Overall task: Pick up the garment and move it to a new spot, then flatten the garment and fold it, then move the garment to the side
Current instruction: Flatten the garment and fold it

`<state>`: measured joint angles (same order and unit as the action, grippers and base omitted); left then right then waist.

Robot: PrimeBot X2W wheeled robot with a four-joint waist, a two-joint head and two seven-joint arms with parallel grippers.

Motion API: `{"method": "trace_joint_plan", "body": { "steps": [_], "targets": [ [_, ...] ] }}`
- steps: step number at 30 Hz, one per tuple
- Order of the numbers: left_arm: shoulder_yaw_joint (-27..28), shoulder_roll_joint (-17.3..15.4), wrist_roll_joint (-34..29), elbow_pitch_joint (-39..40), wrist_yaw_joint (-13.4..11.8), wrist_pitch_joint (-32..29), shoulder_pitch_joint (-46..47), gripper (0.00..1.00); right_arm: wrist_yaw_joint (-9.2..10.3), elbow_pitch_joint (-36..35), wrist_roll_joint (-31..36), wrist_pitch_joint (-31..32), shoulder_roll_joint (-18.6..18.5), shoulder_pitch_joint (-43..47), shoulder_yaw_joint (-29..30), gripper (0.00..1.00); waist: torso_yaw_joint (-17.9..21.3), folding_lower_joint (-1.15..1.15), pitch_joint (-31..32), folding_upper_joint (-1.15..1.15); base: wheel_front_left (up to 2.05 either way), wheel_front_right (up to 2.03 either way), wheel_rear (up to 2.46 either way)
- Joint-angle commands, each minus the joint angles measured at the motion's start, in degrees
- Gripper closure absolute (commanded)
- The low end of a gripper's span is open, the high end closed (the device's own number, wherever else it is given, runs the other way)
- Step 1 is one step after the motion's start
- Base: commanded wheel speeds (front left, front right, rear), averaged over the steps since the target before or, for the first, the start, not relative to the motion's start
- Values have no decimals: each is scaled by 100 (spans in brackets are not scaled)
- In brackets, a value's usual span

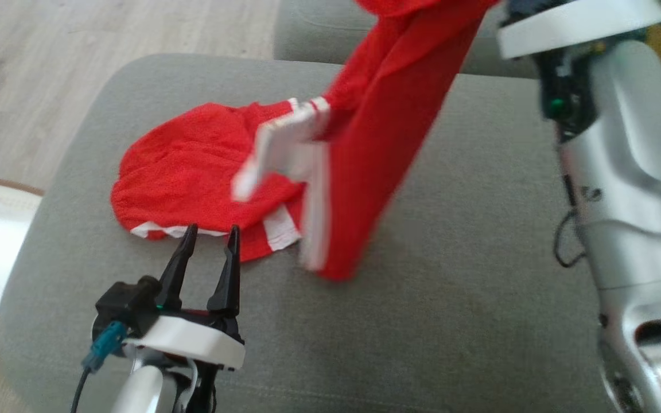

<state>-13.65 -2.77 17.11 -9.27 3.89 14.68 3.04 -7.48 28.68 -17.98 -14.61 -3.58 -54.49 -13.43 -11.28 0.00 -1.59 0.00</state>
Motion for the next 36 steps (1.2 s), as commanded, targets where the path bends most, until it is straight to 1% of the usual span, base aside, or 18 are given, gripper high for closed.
{"method": "trace_joint_plan", "body": {
  "steps": [1,3,6,9,14,15,16,17,18,19,20,24,27,31,36],
  "targets": [
    [227,-11,37,216,-34,31,183,0,-1,-16,202,81,21,10,212,100,147,0,-54,0,0,0,0],
    [202,-11,30,238,-29,31,205,0,-1,213,500,259,-173,193,746,100,243,0,-129,0,0,0,0],
    [165,-11,9,247,-9,31,272,0,-1,544,904,587,-573,603,1559,100,349,0,-254,0,0,0,0],
    [160,-11,-9,238,5,31,335,0,-1,701,1324,818,-887,1091,2257,100,435,0,-372,0,0,0,0],
    [177,-11,-75,192,50,31,387,0,-1,666,2033,1107,-1062,1823,3235,100,578,0,-500,0,0,0,0],
    [181,-11,-90,182,61,31,397,0,-1,678,2230,1218,-1056,1951,3448,73,607,0,-512,0,0,0,0],
    [180,-11,-104,168,71,31,408,0,-1,678,2414,1341,-995,2063,3647,0,630,0,-516,0,0,0,0],
    [178,-11,-118,153,81,31,419,0,-1,666,2520,1452,-885,2134,3843,0,649,0,-512,0,0,0,0],
    [175,-11,-137,132,92,31,439,0,-1,511,2782,1503,-681,2248,4056,0,688,0,-492,0,0,0,0],
    [175,-11,-137,132,92,31,439,0,-1,511,2782,1503,-681,2248,4056,0,688,0,-492,0,0,0,0],
    [191,-11,-147,123,93,31,442,0,-1,263,3014,1424,-462,2328,4157,0,737,0,-464,0,0,0,0],
    [209,-11,-160,125,105,31,427,0,-1,-216,3214,1148,-139,2461,4063,0,831,0,-374,0,0,0,0],
    [229,-11,-154,162,105,32,401,0,-1,-561,3097,892,-2,2621,3748,0,906,0,-284,0,0,0,0],
    [242,-10,-145,226,89,32,357,0,-1,-1011,2762,620,57,2951,3134,0,991,0,-165,0,0,0,0],
    [261,-10,-82,368,59,32,320,0,-1,-1579,2078,374,67,3473,2265,0,1046,0,-68,0,0,0,0]
  ]
}}
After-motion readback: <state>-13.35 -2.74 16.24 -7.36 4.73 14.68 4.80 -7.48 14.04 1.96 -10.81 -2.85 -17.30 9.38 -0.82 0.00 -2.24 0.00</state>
